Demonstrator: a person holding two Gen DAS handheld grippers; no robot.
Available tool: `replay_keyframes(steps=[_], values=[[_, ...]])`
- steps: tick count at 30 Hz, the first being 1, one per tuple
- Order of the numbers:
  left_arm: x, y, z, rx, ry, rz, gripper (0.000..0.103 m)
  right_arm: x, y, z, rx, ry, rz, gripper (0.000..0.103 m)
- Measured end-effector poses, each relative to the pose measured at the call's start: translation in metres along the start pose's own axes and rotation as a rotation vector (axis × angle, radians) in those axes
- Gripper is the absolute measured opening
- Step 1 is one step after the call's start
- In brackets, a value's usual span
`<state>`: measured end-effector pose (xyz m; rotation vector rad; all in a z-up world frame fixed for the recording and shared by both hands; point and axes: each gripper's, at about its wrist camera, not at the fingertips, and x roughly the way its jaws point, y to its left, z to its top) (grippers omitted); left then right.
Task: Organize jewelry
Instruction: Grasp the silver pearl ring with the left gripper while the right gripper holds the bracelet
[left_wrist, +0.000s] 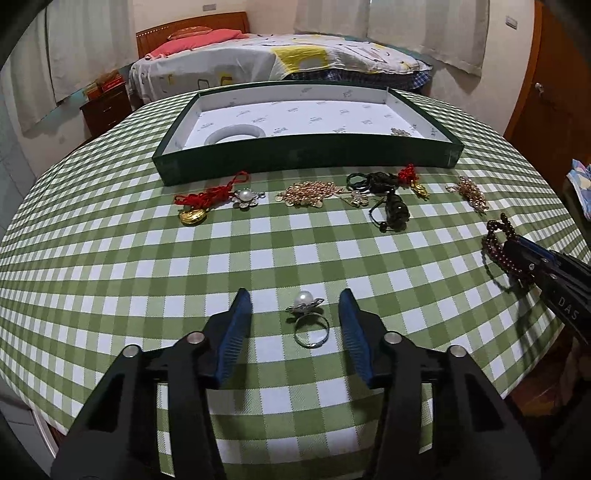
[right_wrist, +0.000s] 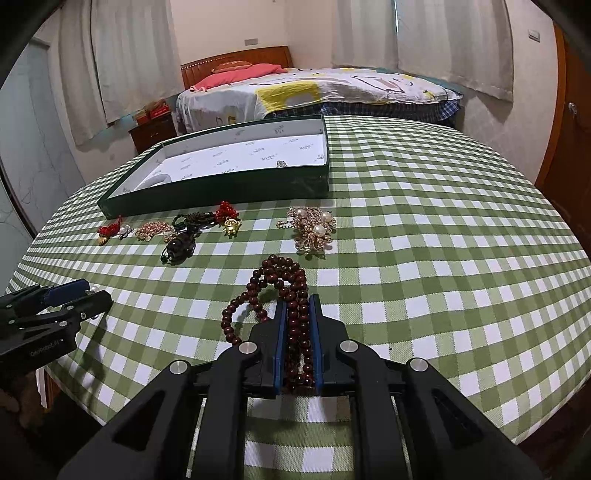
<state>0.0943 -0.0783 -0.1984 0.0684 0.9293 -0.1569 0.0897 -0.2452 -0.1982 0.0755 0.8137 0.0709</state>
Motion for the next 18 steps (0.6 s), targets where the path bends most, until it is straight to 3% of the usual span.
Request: replay_keyframes(steps=[8,18], values=[[-0.0018,-0.0007,0.0001,0.003,-0.002,-0.027,0.024,-0.0001,-0.0004,-0.0001,0.001,-0.001,0.0,0.013],[-0.0029,-0.001,-0.0015,0.008,-0.002,-0.044,0.022,-0.0003,0.0007,-0.0007,-0.002,-0.001,-0.001,0.013]])
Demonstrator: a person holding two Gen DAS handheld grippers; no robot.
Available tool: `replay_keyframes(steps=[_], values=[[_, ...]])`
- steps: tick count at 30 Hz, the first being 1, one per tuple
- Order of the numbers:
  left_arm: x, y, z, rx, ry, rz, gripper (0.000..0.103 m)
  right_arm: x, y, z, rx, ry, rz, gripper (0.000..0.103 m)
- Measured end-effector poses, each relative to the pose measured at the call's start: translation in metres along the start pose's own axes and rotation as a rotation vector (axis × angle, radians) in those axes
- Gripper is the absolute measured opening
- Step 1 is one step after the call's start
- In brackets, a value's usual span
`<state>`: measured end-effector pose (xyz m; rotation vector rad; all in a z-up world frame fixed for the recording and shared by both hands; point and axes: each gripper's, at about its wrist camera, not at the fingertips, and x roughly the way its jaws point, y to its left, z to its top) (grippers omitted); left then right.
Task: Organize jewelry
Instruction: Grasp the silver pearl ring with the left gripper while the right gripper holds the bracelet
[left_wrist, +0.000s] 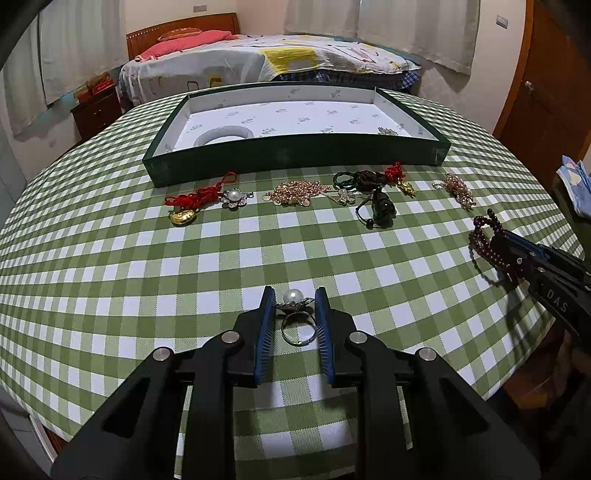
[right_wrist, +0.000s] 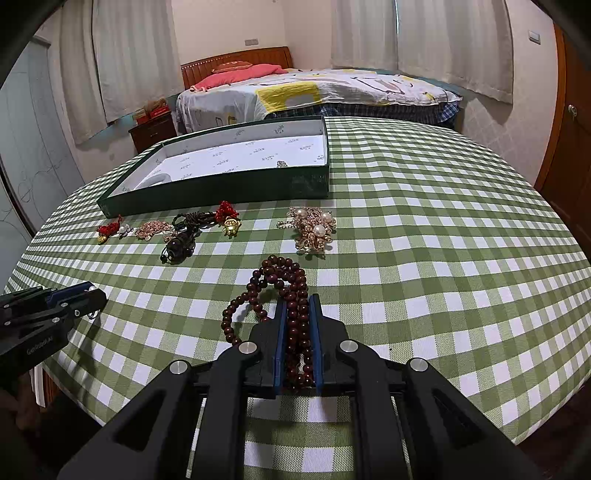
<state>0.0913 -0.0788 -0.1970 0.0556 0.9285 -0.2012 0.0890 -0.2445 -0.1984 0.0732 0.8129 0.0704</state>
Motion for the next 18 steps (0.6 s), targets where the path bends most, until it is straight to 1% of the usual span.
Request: replay_keyframes(steps=[18], values=[[-0.0008,0.0036,0.0,-0.008,-0.003,0.004,0.021,-0.0006,0.0002,-0.0008,-0.015,-0.006,-0.011,0.012]])
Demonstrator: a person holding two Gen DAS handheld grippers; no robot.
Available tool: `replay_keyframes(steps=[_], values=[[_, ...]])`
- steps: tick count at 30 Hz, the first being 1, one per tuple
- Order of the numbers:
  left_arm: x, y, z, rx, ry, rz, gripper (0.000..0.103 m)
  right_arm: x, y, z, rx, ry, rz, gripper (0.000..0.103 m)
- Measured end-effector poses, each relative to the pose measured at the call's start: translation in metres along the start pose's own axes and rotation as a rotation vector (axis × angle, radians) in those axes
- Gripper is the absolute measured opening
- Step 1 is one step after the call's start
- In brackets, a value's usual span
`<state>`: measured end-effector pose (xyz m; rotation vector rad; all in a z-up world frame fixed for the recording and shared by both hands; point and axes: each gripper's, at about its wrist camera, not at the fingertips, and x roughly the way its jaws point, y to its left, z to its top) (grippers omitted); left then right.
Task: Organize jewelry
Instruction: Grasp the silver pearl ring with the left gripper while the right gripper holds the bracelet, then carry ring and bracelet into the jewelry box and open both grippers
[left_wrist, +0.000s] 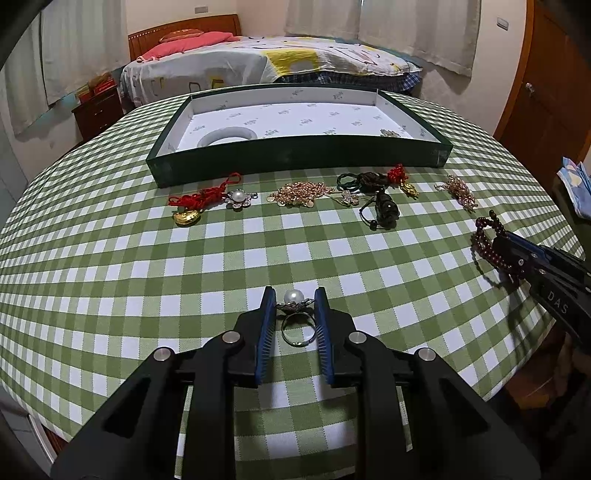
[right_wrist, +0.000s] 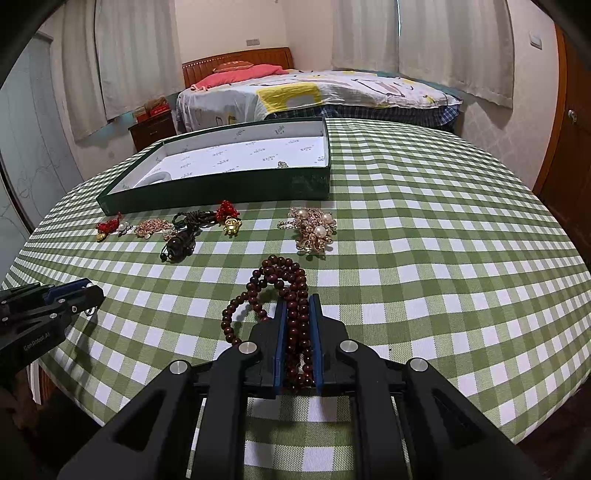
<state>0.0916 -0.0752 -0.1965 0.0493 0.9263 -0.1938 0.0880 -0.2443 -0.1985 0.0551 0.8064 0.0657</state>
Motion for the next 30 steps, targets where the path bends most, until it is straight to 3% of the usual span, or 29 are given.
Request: replay_keyframes(steps=[20,30], values=[[-0.011,0.013,0.01,-0.021,-0.042,0.013,0.021,-0.006,0.014,0.014,-0.031,-0.018,0.012,0.012],[-0.021,0.013,0.071,-0.011,-0.157,-0.035,0.021,-0.013,0.025,0.076,-0.026,-0.116,0.067,0.012]])
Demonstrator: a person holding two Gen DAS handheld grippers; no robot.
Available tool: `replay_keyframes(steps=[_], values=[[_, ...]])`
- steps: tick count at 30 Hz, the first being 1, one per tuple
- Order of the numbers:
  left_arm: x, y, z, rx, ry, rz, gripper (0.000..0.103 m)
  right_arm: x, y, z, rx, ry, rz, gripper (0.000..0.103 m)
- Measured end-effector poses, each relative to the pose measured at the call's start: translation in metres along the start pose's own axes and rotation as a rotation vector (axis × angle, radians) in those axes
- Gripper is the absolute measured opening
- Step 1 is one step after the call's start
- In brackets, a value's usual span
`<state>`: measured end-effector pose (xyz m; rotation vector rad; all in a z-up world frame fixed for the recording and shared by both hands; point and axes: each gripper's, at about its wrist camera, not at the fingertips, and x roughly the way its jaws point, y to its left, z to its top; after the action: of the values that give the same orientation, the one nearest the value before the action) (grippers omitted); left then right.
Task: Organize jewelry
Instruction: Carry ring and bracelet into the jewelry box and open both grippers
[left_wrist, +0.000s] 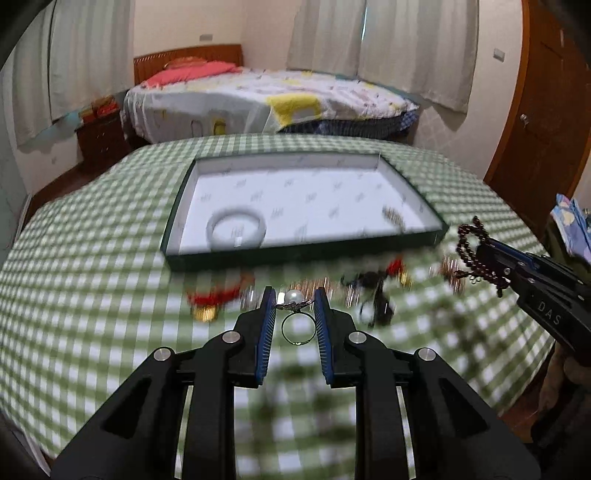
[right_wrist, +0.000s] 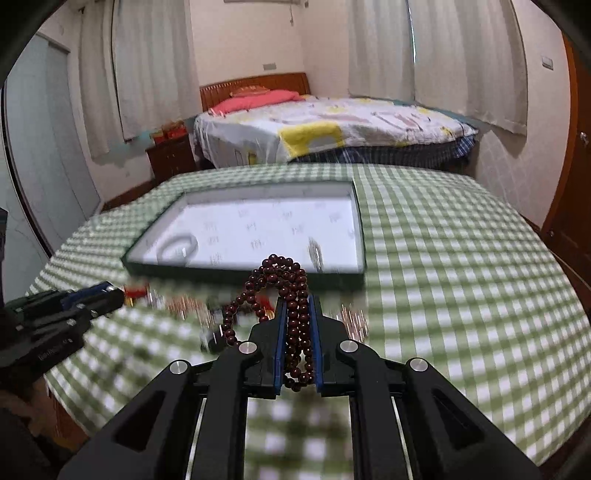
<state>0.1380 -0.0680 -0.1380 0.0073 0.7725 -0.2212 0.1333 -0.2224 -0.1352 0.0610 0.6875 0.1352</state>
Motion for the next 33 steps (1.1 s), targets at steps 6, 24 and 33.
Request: replay_keyframes(steps=[6,24,33], values=[[0.027,-0.008,0.053,0.025,-0.079,-0.005,0.021,0.021,0.013,0.05,-0.041,-0.07,0.011,0.012],[0.145,0.004,0.058,0.017,0.096,0.012,0.021,0.14,0.015,0.041,-0.014,0.17,0.05,0.013],[0.14,0.003,0.056,0.01,0.089,0.014,0.048,0.142,0.016,0.036,-0.028,0.173,0.042,0.041]])
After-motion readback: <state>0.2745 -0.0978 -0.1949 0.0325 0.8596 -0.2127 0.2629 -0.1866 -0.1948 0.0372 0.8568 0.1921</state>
